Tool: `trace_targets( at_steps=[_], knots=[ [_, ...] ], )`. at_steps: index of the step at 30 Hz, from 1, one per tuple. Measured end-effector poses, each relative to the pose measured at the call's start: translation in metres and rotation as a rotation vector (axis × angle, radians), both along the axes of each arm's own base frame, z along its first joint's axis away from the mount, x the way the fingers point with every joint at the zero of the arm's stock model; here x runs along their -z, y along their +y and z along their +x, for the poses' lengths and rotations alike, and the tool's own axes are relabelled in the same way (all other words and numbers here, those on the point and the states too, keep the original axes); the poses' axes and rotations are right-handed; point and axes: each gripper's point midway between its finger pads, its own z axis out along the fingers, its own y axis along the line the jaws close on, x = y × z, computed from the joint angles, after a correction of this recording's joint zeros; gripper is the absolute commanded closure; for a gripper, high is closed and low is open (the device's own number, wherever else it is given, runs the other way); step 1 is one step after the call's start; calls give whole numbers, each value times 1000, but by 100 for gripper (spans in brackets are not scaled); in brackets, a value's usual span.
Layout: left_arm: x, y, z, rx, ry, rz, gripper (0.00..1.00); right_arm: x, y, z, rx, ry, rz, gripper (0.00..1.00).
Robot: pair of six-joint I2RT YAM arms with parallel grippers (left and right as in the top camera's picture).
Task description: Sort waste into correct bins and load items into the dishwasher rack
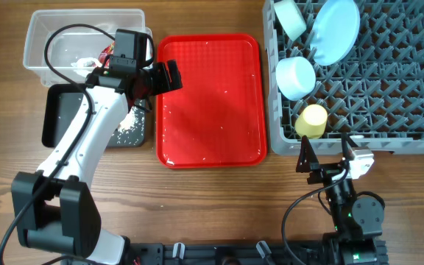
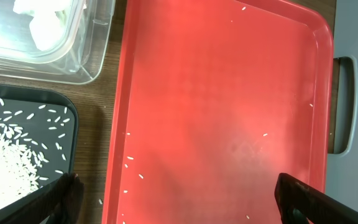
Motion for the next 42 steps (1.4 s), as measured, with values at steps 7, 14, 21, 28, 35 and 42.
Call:
trace_targets(
  at_steps=[7, 14, 21, 28, 35, 42],
  knots=[
    [0, 0, 0, 0, 0, 0, 0, 0, 0, 0, 0, 0, 0, 0],
    [1, 0, -2, 0, 11, 2, 0, 0, 0, 0, 0, 0, 0, 0],
    [-53, 3, 4, 9, -168, -2, 0, 0, 0, 0, 0, 0, 0, 0],
    [-170, 25, -23, 62, -659, 41, 0, 0, 0, 0, 0, 0, 0, 0],
    [-145, 72, -92, 0, -766, 106, 0, 0, 0, 0, 0, 1, 0, 0],
    [-105, 79, -146, -14, -900, 120, 0, 0, 0, 0, 0, 2, 0, 0]
  ],
)
